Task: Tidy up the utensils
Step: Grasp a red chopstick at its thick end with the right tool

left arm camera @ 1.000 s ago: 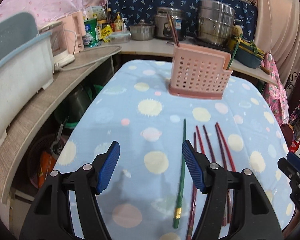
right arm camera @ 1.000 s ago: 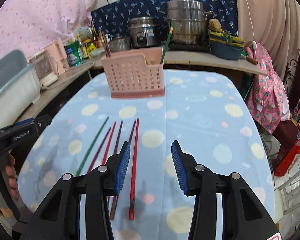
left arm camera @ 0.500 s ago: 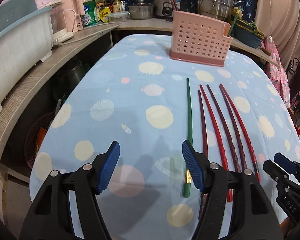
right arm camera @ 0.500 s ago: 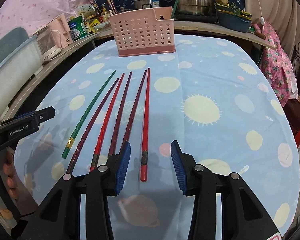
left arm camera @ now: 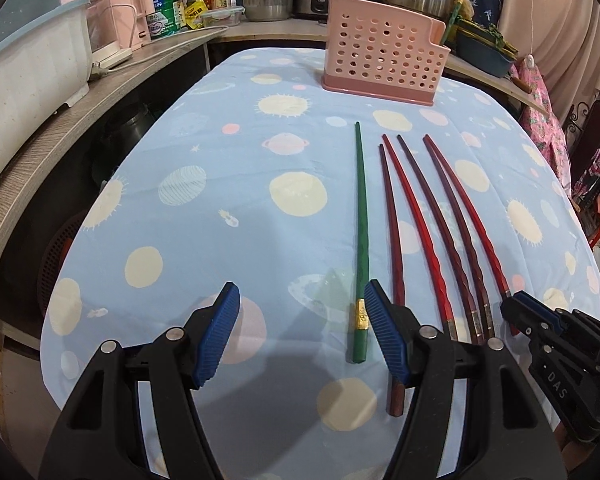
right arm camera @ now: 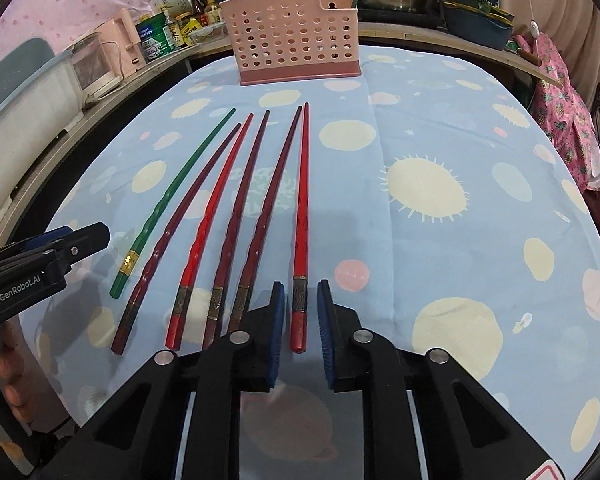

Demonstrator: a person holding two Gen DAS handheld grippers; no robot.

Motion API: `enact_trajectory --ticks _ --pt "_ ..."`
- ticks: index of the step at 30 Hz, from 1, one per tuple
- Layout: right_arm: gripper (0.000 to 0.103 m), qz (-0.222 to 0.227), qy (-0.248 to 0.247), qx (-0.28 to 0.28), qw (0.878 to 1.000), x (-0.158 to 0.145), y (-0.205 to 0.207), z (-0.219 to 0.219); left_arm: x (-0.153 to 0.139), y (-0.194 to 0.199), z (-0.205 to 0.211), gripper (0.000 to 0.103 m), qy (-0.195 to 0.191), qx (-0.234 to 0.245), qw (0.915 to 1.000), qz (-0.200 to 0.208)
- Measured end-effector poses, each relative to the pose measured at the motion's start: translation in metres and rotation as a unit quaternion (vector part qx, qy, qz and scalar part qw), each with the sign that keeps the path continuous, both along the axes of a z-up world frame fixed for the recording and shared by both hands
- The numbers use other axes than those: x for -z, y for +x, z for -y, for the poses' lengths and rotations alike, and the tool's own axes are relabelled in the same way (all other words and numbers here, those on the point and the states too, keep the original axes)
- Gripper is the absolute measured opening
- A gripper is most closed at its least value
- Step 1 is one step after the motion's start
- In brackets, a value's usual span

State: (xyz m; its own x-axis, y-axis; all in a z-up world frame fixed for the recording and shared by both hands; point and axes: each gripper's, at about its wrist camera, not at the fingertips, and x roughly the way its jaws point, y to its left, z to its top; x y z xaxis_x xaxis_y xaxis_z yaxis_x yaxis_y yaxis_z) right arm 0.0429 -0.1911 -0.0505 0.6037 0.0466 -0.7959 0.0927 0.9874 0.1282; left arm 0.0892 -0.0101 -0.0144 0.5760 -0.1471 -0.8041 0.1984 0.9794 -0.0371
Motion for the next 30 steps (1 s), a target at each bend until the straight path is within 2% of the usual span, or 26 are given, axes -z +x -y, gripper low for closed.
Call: enact_trajectory --ticks 3,16,21,27,29,30 --pt "0.007 0.001 0.001 0.004 1.0 0.001 -0.002 0.002 0.002 -0.001 0.002 0.062 0.0 0.004 1.0 -0.005" --pt "0.007 0.002 0.005 0.014 1.0 0.002 -0.007 0.01 0.014 -0.005 0.011 0.061 0.003 0.015 0.9997 -0.018" --pt "0.007 0.003 0.005 0.015 1.0 0.002 -0.008 0.01 0.019 -0.002 0.009 0.052 0.002 0.012 0.9995 -0.029" --pt "0.007 0.003 0.005 0.014 1.0 0.002 -0.008 0.01 0.019 -0.004 0.01 0.04 0.006 0.015 0.9995 -0.025" --pt "0.007 0.003 0.005 0.014 1.0 0.002 -0.008 0.01 0.019 -0.004 0.01 0.032 0.006 0.016 0.9995 -0.025" --pt "0.007 0.003 0.006 0.015 1.0 0.002 -0.008 0.01 0.019 -0.004 0.009 0.03 0.004 0.017 0.9995 -0.026"
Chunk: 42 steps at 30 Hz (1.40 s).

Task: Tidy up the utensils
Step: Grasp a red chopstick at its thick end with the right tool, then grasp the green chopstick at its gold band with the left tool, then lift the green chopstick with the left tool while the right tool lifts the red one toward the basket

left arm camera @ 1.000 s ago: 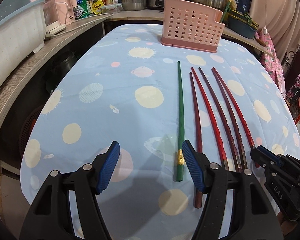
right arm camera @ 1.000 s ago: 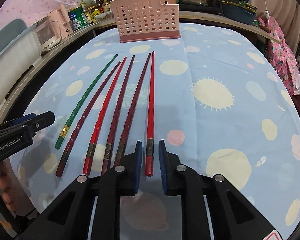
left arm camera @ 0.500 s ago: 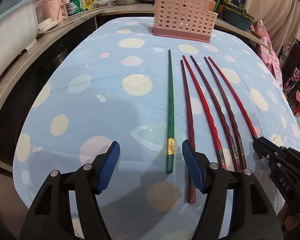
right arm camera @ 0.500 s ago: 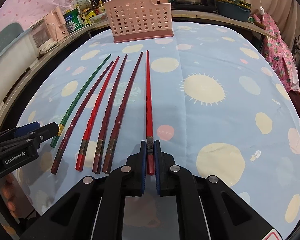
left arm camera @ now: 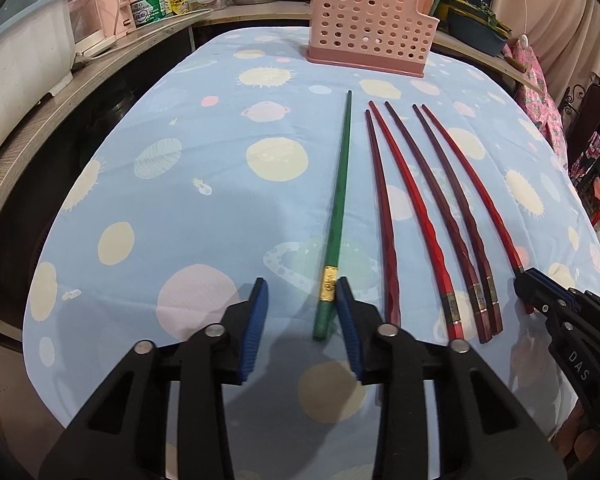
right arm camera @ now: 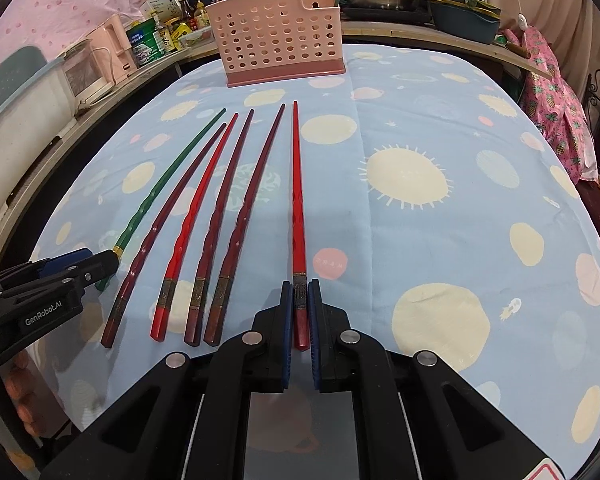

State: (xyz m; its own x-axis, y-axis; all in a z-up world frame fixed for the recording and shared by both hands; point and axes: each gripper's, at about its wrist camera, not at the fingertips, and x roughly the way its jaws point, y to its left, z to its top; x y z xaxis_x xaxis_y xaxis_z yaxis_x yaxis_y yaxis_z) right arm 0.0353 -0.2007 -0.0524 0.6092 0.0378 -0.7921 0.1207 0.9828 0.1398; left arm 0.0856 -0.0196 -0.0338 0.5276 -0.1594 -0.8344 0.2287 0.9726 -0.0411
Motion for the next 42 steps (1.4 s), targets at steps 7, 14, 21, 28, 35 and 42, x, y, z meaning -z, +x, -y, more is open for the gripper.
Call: enact_trajectory --ticks 7,14,21,28,35,42 --pt "0.007 0.0 0.0 0.0 1.0 0.0 0.0 0.0 -0.001 0.001 -0.002 0.011 -0.014 0.002 0.9998 -0.011" --pt "0.007 0.0 0.004 0.001 1.0 0.0 -0.002 0.002 -0.001 0.002 -0.002 0.01 -0.016 0.001 0.9998 -0.015" --pt "0.007 0.0 0.008 0.003 1.0 -0.001 -0.004 0.002 -0.004 0.001 -0.003 0.01 -0.017 0.0 0.9998 -0.014" --pt "0.007 0.016 0.018 0.006 1.0 -0.014 -0.009 0.006 -0.023 0.0 -0.008 0.009 -0.03 -0.003 0.9995 0.002" --pt "0.007 0.055 0.025 0.013 0.998 -0.046 -0.014 0.015 -0.057 -0.001 -0.012 0.008 -0.051 -0.002 0.9981 0.034" --pt "0.007 0.106 0.027 0.019 0.994 -0.091 -0.014 0.027 -0.097 0.003 -0.016 0.005 -0.068 -0.001 0.9948 0.076"
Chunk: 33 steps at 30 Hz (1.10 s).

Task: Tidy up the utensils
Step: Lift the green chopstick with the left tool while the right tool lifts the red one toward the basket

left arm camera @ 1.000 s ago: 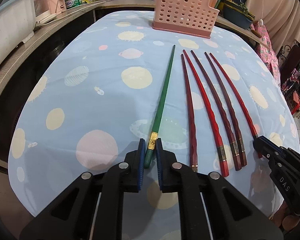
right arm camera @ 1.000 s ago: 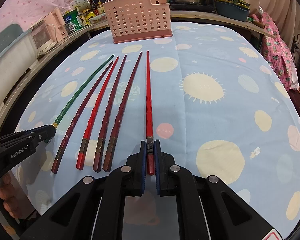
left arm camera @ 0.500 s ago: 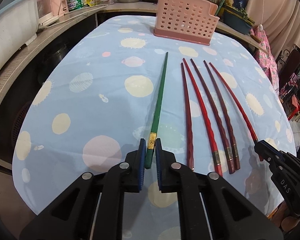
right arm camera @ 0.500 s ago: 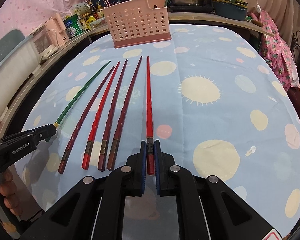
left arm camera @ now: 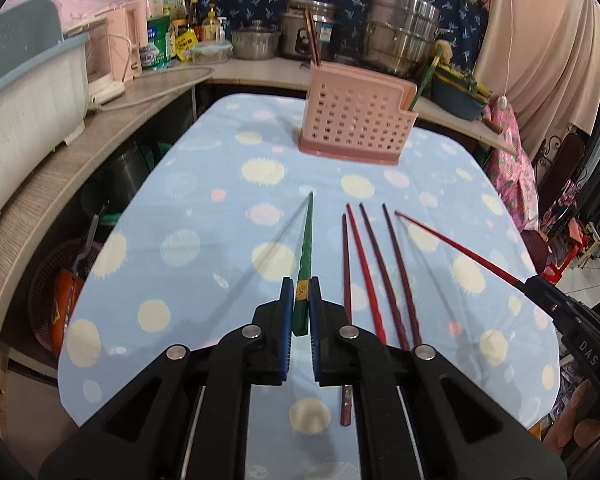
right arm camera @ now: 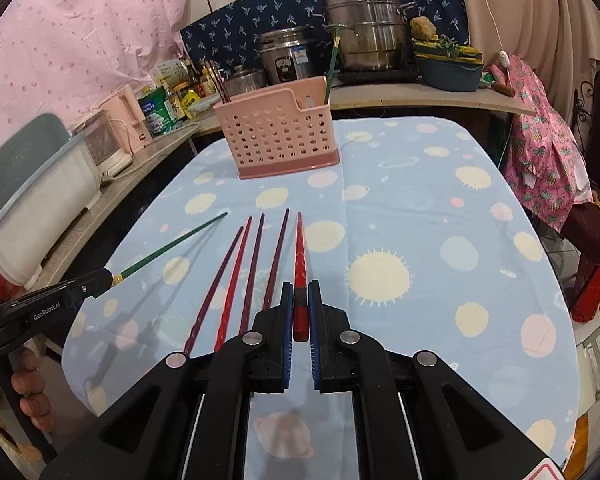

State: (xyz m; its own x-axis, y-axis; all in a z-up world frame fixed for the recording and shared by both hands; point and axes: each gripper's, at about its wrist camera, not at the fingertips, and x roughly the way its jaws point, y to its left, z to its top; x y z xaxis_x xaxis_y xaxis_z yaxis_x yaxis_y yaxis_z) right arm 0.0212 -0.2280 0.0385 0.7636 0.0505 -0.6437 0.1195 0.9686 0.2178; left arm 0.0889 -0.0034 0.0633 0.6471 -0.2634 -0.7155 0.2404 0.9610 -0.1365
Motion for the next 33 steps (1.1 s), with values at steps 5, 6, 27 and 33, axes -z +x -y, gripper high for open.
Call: enact_trajectory --ticks 5,6,27,33 --pt "0.007 0.039 0.009 0.007 0.999 -0.032 0.005 0.014 -0.03 0.007 -0.002 0.004 -0.01 -0.005 0.9993 0.035" --pt "0.007 0.047 0.01 0.009 0.999 -0.038 0.006 0.017 -0.034 0.009 -0.002 0.004 -0.01 -0.007 0.9991 0.041" --pt "0.007 0.083 0.013 0.019 0.996 -0.062 0.004 0.022 0.087 0.021 -0.012 0.029 0.016 -0.001 0.9953 -0.095" --pt "0.007 0.079 0.014 0.02 0.997 -0.059 0.002 0.02 0.096 0.019 -0.008 0.02 0.018 0.006 0.9949 -0.099"
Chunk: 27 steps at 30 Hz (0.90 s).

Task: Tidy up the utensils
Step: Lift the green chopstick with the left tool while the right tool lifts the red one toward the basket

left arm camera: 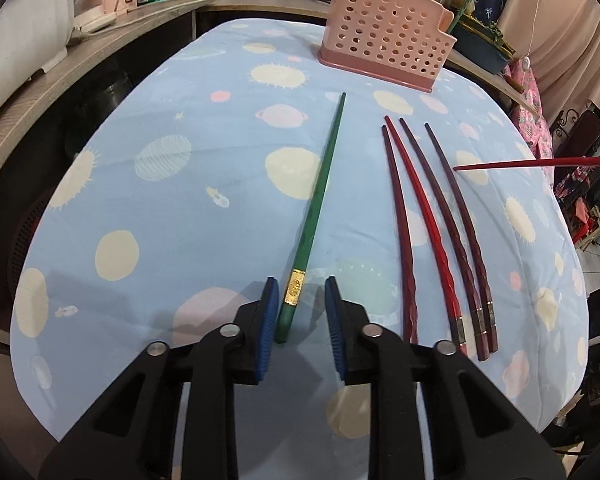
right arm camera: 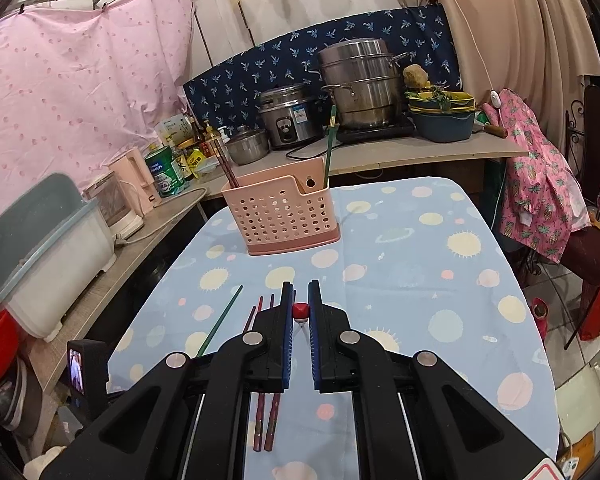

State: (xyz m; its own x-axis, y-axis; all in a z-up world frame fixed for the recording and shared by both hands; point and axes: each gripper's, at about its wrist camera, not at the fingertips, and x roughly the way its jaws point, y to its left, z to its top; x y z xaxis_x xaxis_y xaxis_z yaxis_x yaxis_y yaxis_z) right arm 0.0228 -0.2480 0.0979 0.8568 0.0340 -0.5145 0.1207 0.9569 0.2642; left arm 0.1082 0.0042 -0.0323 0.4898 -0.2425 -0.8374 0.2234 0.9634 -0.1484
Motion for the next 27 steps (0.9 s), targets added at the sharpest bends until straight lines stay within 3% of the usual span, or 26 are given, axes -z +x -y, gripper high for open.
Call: enact_trajectory --ticks 4,12,18,27 --pt "0.007 -0.003 0.001 0.001 1.0 0.002 0.0 0.0 0.001 0.0 0.0 0.01 -0.001 0.001 1.0 -0.002" --pt "0.007 -0.001 0.0 0.001 1.0 0.001 0.0 0.0 -0.018 -0.005 -0.001 0.007 -0.009 -0.001 0.9999 0.007" --pt "0.007 0.01 -0.003 0.002 1.0 -0.009 0.002 0.003 -0.071 -0.008 -0.006 0.007 -0.03 -0.004 0.9979 0.057" --pt "0.007 0.022 -0.005 -0.001 1.0 -0.026 0.022 0.011 -0.161 0.015 -0.003 0.007 -0.047 -0.007 0.9878 0.149"
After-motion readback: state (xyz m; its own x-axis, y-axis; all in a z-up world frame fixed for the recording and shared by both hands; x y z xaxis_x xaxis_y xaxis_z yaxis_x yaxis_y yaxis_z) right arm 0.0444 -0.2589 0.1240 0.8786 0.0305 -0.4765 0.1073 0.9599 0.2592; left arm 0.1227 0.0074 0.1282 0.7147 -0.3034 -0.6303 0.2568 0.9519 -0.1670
